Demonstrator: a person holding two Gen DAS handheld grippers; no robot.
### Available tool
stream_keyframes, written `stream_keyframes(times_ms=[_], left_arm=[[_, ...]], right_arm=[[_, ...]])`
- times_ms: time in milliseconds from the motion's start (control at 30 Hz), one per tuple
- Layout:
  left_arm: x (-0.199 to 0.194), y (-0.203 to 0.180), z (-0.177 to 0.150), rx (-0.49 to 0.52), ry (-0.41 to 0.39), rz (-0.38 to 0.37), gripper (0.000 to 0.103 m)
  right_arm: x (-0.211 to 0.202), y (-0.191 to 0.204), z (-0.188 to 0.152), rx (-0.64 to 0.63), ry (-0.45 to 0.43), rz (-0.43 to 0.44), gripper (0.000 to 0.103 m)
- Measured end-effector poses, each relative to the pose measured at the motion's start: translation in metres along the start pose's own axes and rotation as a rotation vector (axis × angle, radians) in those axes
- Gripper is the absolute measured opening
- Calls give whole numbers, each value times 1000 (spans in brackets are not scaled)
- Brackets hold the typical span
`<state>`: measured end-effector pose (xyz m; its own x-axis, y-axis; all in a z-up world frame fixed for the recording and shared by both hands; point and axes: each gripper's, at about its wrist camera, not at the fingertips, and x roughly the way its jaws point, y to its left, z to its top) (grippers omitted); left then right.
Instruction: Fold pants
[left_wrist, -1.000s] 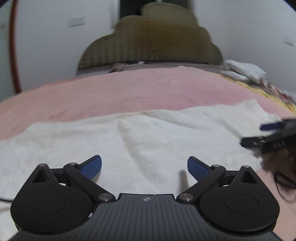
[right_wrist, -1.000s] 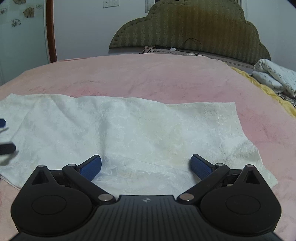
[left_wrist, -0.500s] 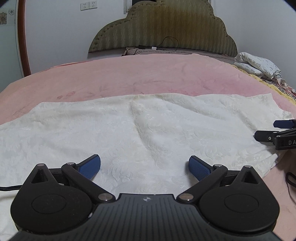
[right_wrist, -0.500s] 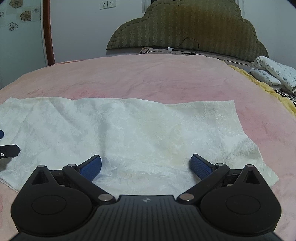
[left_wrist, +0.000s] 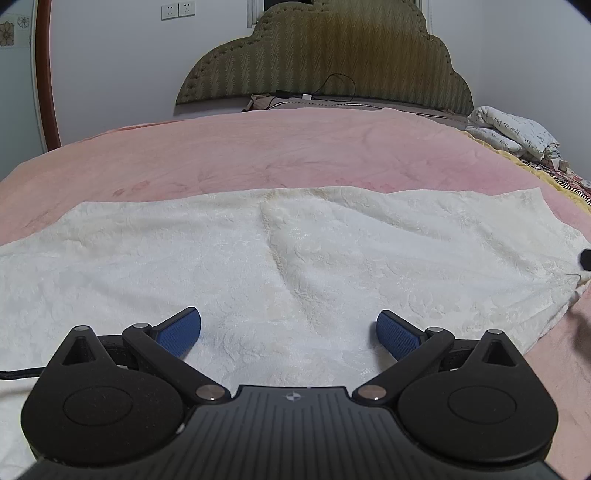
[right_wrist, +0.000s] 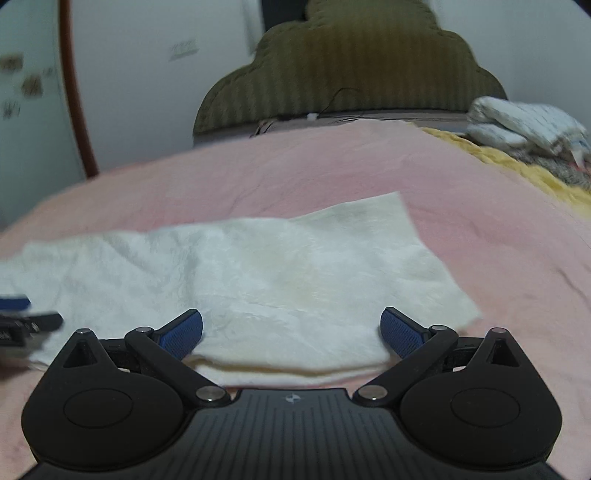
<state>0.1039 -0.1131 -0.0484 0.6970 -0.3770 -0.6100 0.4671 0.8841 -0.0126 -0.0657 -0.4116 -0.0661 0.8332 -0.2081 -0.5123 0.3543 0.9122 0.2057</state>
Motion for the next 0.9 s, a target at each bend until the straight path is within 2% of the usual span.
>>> stream_keyframes(times_ms=[100,167,267,333,467,567,700,733,800,833,867,900], left_arm=[[0,0,0,-1,0,-1,103],[0,0,0,0,0,0,103],[0,0,0,0,0,0,103],[0,0,0,0,0,0,103],[0,0,0,0,0,0,103],[0,0,0,-1,0,-1,103],[0,0,0,-1,0,-1,103],[0,0,0,-1,0,-1,103],[1,0,0,-1,0,-1,103],[0,0,0,-1,0,-1,103],[0,0,0,-2,-1,-2,103],[0,1,0,-4,-2,-3,103]], right_arm=[[-17,-19,0,98,5,-11,103],[-20,-29,-2,160,31,13,103],[-16,-43,-12,305,81,141,101],[-8,-44,-18,374,80,214,101],[4,-46,-15,418,31,230,101],[16,-57,-11,516,-43,219,101],[34,-63,-1,542,-94,149,99],[38,-63,1,541,-99,128,92],[45,-64,3,542,-96,63,63],[48,-68,1,561,-89,31,31],[50,-73,-1,590,-85,29,19],[52,-79,-4,619,-88,56,18]])
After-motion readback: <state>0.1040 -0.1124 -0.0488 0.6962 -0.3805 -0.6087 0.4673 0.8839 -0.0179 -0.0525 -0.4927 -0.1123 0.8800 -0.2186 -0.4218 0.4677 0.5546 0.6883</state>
